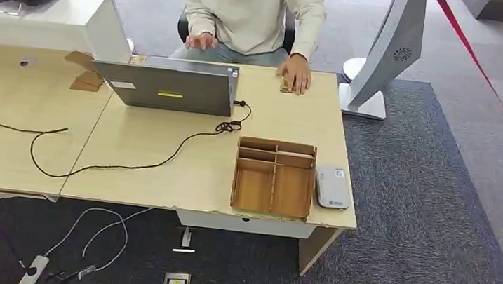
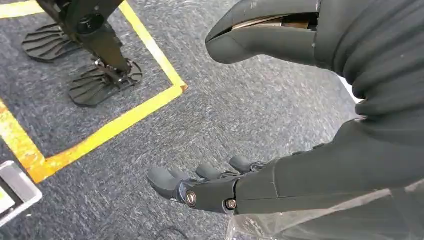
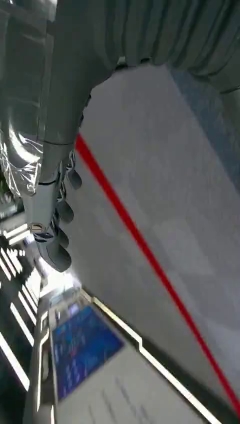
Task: Pass the card to the sensor for recognition and then transmit it.
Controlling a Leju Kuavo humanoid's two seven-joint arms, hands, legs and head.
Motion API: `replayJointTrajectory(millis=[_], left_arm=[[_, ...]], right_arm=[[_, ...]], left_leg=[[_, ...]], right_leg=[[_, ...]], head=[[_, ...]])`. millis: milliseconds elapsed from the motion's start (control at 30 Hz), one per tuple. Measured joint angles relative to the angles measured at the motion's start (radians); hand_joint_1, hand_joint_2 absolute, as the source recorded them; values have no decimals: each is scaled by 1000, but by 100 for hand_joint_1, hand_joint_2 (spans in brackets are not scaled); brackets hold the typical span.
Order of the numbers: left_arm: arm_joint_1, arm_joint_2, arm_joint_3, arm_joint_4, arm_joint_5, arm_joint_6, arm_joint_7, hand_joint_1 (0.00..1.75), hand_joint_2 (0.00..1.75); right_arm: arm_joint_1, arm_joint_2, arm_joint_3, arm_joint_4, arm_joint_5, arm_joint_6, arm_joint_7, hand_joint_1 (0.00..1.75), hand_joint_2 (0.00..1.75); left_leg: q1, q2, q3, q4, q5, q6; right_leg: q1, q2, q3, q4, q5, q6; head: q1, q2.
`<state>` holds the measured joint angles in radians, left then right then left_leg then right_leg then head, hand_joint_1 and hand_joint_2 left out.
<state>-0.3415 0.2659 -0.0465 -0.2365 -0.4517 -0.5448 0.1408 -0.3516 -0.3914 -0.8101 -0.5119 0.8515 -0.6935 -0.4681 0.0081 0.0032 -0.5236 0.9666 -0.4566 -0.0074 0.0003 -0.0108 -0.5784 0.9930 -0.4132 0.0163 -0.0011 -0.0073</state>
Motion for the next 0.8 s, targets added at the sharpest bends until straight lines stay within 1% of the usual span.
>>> replayJointTrajectory(millis=[33, 100, 233, 367, 467, 567, 700, 800], left_arm=[[-5, -3, -4, 0, 0, -2, 3, 0, 175], [-18, -8, -16, -2, -4, -6, 6, 0, 175], [-36, -19, -27, -8, -8, -13, 14, 0, 175], [-45, -27, -41, -10, 10, -14, 20, 0, 175], [-44, -29, -43, -11, 31, -12, 23, 0, 175], [-41, -29, -43, -11, 52, -12, 27, 0, 175], [-33, -26, -43, -11, 83, -15, 38, 0, 175], [-24, -21, -43, -11, 100, -27, 47, 0, 175]], right_arm=[[25, 0, -47, 19, 3, 0, 13, 0, 175], [63, 0, -135, 55, 19, 0, 61, 0, 175], [105, 10, -266, 109, 67, 0, 176, 0, 175], [121, 26, -357, 160, 109, 2, 235, 0, 175], [130, 35, -401, 186, 131, 23, 268, 0, 175], [136, 43, -424, 211, 167, 104, 329, 0, 175], [143, 54, -436, 238, 226, 239, 410, 0, 175], [150, 59, -435, 256, 294, 374, 466, 0, 175]], left_leg=[[0, 2, 0, 0, -1, -1], [0, 7, 1, -1, -1, -1], [0, 9, 1, -1, -1, -1], [0, 9, 2, -1, -1, -1], [0, 9, 2, -1, -1, 0], [0, 9, 2, -1, -1, 0], [0, 9, 3, -1, -1, 0], [0, 9, 2, -1, -1, 0]], right_leg=[[0, 2, 0, 0, 0, -1], [0, 5, -1, 0, 0, -1], [0, 7, 0, 0, 0, -1], [0, 7, 0, 0, 1, -1], [0, 7, 1, 0, 1, -1], [0, 7, 1, 0, 1, -1], [0, 7, 2, 1, 1, -1], [0, 7, 2, 1, 1, -1]], head=[[1, 0], [0, 0], [1, 0], [0, 0], [1, 0], [0, 0], [0, 0], [1, 0]])
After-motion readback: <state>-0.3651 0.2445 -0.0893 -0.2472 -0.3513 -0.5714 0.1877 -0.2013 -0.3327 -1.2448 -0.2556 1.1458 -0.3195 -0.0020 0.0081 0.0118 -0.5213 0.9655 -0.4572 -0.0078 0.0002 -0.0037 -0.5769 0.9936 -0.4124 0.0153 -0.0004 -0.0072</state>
